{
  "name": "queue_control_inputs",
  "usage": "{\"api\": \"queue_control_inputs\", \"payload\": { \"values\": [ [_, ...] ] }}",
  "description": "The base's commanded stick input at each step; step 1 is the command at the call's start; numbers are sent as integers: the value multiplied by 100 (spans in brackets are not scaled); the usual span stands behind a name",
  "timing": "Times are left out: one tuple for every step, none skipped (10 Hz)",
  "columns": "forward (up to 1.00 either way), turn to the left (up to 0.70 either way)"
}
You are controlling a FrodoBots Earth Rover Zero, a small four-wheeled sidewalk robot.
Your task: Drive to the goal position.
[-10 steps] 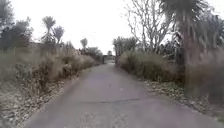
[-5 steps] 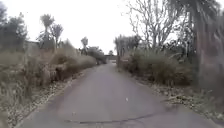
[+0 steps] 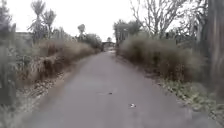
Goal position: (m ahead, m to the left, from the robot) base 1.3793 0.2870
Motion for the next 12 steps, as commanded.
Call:
{"api": "queue_control_inputs", "payload": {
  "values": [
    [100, 0],
    [100, 0],
    [100, 0],
    [100, 0],
    [100, 0],
    [100, 0],
    [100, 0],
    [100, 0],
    [100, 0],
    [100, 0],
    [100, 0],
    [100, 0]
  ]
}}
